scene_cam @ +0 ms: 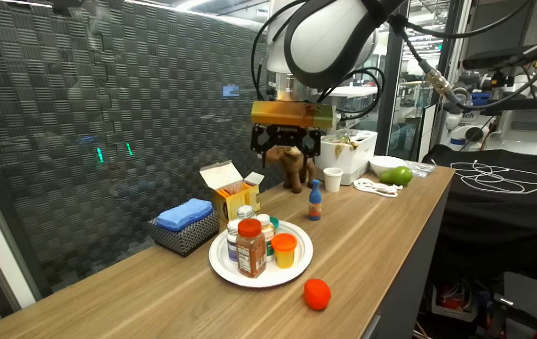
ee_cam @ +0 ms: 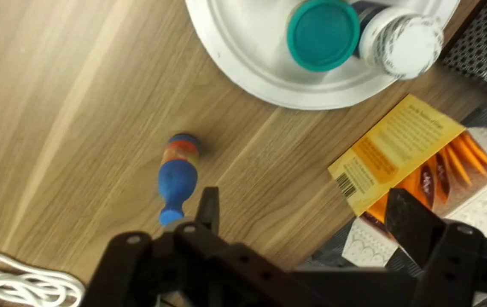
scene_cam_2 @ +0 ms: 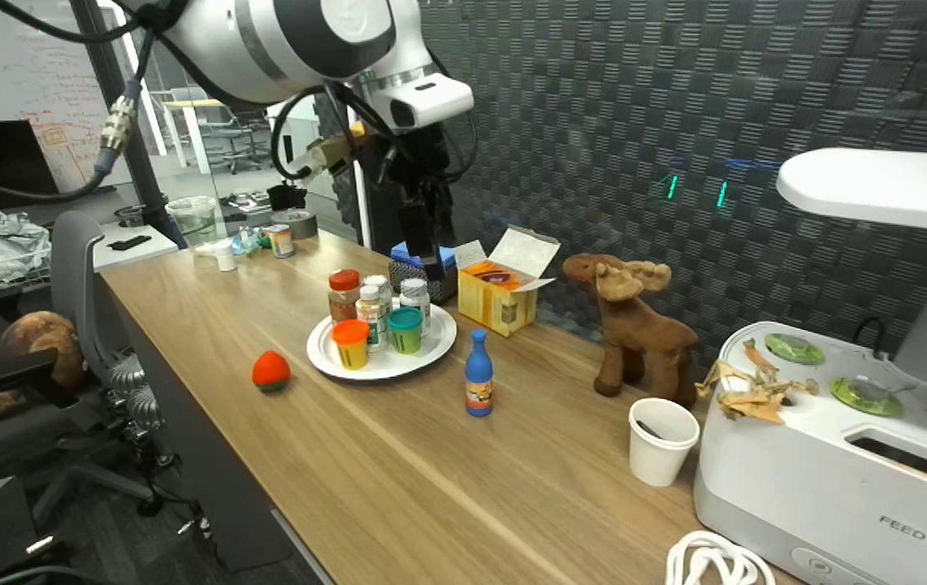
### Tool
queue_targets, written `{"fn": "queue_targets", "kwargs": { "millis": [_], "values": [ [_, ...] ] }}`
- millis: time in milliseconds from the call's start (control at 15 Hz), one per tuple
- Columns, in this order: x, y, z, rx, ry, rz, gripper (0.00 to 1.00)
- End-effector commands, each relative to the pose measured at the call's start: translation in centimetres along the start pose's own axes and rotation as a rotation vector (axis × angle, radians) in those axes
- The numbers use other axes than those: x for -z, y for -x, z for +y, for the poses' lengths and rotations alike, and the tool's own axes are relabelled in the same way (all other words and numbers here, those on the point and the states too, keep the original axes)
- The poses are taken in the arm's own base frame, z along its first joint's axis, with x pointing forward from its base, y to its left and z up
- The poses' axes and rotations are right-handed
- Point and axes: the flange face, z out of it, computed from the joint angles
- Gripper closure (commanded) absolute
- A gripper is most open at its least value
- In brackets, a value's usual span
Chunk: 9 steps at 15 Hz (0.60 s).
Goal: Pick up all the objects surrounding the white plate and arrange them on the plate
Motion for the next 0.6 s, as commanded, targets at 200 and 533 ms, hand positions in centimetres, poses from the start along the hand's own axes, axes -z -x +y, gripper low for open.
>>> {"fn": "queue_targets", "kwargs": {
  "millis": [200,533],
  "values": [
    [-4.2,-4.9,0.1,-0.065,0.197,-0.04,0.0],
    [-7.0,-6.7,0.9,-0.103,0.261,-0.083,0.0]
  ]
}}
